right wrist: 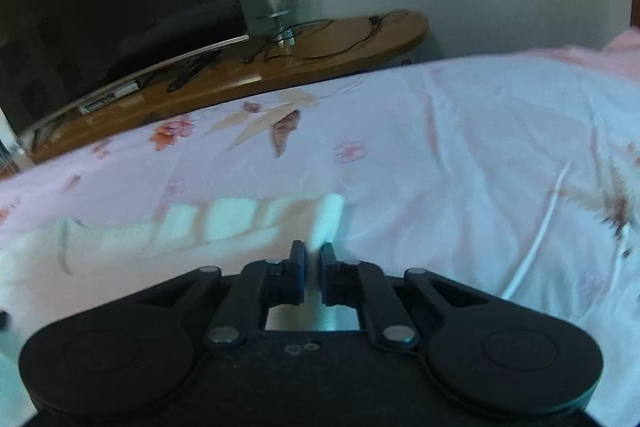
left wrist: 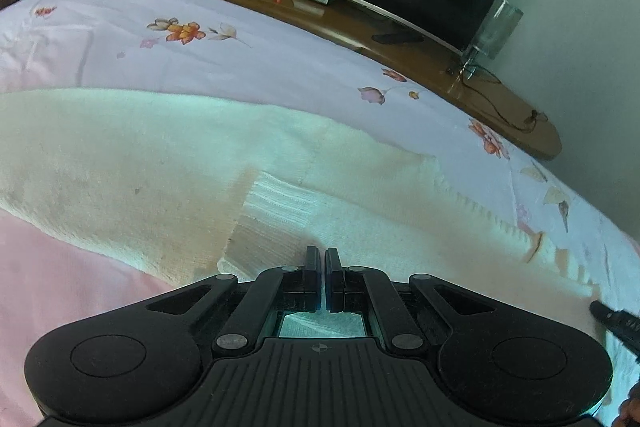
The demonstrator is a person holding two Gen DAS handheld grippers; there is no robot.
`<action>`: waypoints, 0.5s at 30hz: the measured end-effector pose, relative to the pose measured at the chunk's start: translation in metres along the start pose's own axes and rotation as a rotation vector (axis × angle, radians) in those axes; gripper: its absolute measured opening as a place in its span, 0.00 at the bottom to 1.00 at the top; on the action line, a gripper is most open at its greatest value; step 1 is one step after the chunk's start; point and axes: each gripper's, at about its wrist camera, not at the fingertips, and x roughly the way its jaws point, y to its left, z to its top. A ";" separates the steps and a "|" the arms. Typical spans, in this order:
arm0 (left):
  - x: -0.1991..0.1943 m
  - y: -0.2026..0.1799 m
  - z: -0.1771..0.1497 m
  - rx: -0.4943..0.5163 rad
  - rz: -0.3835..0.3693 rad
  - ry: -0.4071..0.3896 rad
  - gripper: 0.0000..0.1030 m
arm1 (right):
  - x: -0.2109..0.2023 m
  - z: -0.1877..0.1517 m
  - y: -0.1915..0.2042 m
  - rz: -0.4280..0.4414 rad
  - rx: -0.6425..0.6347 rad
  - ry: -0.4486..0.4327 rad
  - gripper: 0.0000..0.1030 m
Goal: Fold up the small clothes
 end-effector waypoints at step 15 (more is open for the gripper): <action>-0.002 -0.001 0.000 0.008 0.024 0.001 0.03 | 0.008 0.012 -0.011 0.097 0.122 0.000 0.08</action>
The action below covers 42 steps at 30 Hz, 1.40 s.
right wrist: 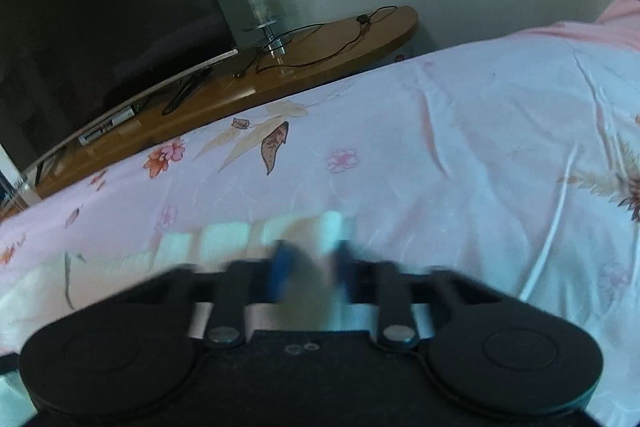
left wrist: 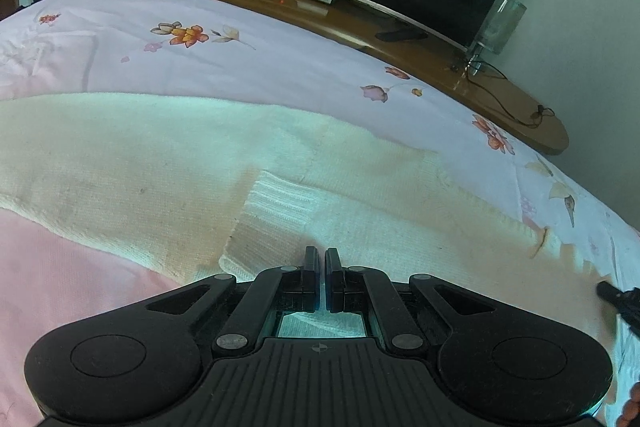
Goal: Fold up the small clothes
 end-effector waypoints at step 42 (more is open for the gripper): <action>-0.081 0.186 0.014 0.007 0.113 0.020 0.03 | -0.094 -0.124 0.259 0.272 -0.395 0.088 0.25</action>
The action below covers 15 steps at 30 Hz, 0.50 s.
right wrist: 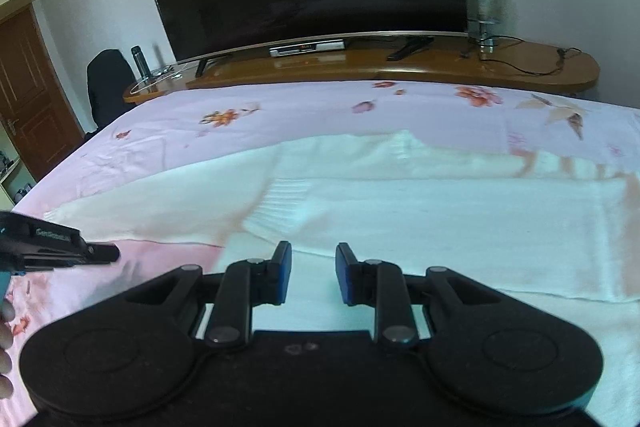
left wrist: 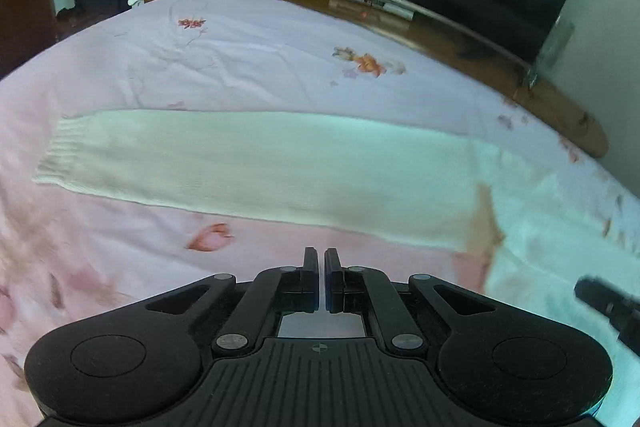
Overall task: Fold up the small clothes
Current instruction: 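Grasp the other sleeve near its ribbed cuff with the left tool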
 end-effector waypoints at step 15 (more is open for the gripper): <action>0.005 0.122 0.010 -0.380 0.057 0.056 0.04 | 0.031 0.002 0.045 -0.006 -0.040 0.031 0.25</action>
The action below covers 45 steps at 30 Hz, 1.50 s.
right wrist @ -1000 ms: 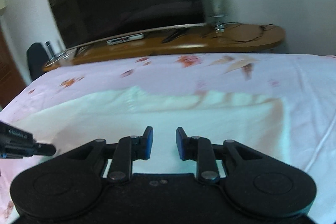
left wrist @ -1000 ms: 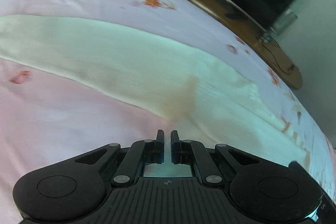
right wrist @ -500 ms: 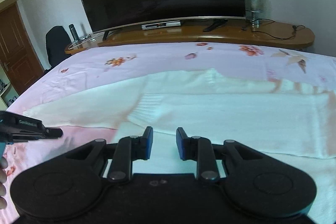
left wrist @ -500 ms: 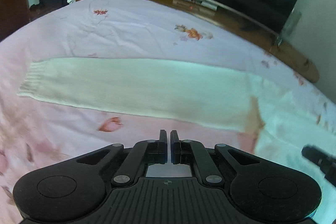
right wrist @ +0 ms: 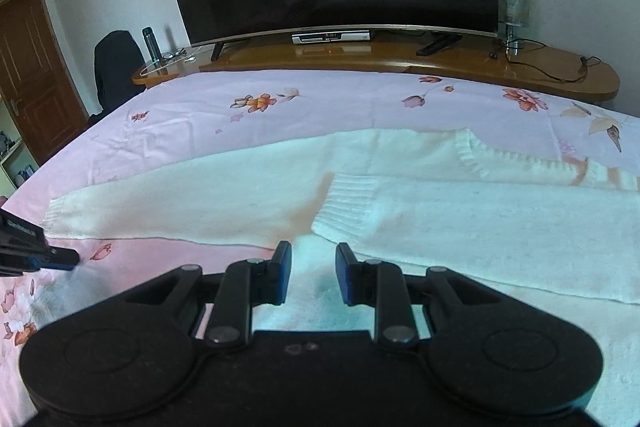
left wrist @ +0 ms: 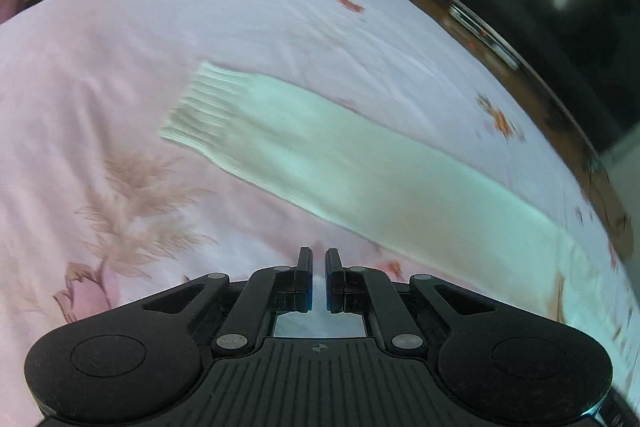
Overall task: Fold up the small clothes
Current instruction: 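Grasp the other sleeve near its ribbed cuff with the left tool, then fold the held sleeve over the sweater body with the left tool, release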
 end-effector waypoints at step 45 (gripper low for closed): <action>0.084 0.031 0.034 -0.353 -0.218 -0.182 0.13 | 0.024 0.006 -0.014 -0.041 0.006 -0.013 0.25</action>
